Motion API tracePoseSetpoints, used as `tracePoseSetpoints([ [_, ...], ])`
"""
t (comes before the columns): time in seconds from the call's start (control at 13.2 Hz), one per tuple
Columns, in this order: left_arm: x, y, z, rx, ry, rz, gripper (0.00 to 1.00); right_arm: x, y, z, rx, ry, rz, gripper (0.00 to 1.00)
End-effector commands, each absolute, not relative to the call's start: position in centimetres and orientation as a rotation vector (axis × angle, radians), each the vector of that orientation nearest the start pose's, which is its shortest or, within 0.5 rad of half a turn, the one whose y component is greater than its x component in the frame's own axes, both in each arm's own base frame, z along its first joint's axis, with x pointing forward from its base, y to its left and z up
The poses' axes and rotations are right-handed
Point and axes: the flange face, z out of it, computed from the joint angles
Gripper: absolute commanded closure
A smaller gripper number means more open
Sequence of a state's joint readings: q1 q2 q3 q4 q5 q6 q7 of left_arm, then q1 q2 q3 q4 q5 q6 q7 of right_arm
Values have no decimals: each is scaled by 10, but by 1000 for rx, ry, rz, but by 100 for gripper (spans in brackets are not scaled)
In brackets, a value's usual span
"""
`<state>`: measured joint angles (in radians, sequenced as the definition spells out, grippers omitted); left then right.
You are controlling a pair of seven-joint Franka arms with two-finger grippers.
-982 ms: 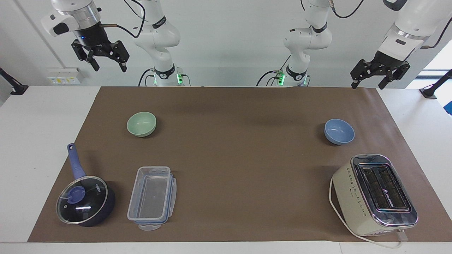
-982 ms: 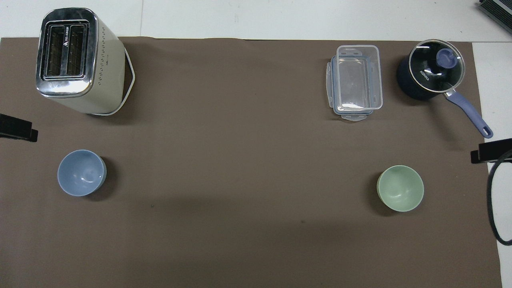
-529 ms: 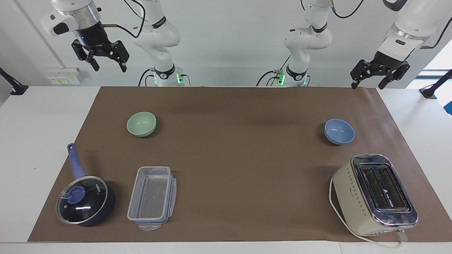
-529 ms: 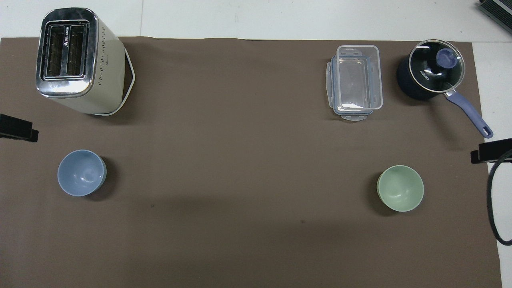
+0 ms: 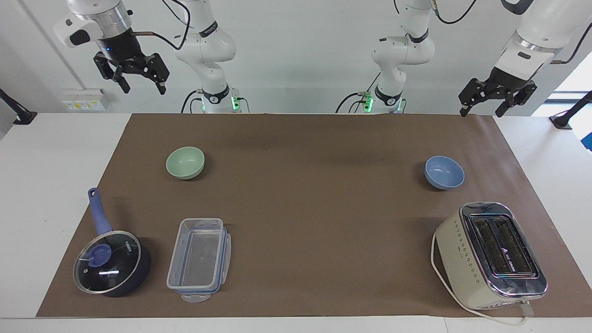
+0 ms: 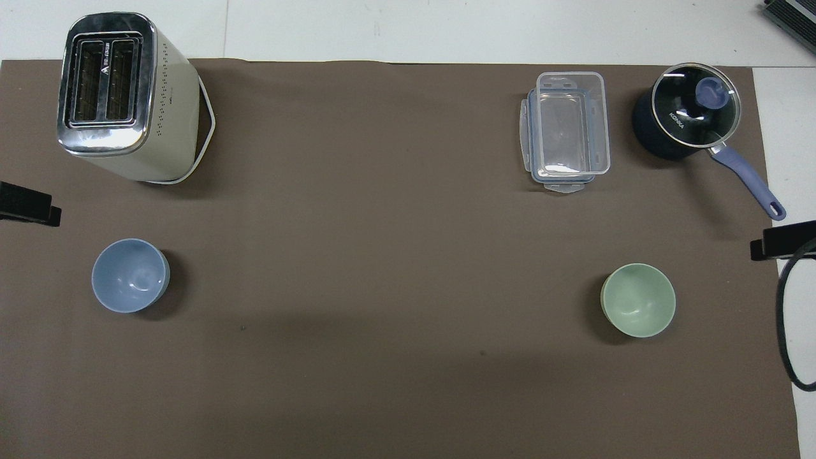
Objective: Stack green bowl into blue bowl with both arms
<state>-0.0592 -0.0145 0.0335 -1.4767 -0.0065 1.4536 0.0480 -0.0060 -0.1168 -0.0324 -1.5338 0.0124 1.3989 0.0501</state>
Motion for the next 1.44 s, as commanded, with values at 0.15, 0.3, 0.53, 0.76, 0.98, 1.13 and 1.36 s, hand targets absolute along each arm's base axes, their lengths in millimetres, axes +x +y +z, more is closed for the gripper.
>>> tracePoseSetpoints([
  [0.15, 530, -13, 667, -3136, 124, 12, 0, 499, -21, 691, -3107, 112, 7, 0],
  [0.3, 530, -12, 667, -3136, 124, 12, 0, 499, -21, 691, -3107, 112, 9, 0],
  [0.53, 530, -12, 668, -3136, 127, 10, 0, 499, -20, 691, -3106, 111, 7, 0],
  [0.76, 531, -12, 667, -3136, 127, 12, 0, 499, -20, 691, -3106, 111, 9, 0],
  [0.98, 531, -12, 667, -3136, 129, 10, 0, 499, -20, 691, -3106, 111, 9, 0],
  [1.13, 531, -10, 667, -3136, 163, 10, 0, 499, -20, 691, -3106, 111, 9, 0],
  [1.36, 528, -10, 665, -3138, 166, 17, 0, 499, -20, 691, -3106, 111, 7, 0],
])
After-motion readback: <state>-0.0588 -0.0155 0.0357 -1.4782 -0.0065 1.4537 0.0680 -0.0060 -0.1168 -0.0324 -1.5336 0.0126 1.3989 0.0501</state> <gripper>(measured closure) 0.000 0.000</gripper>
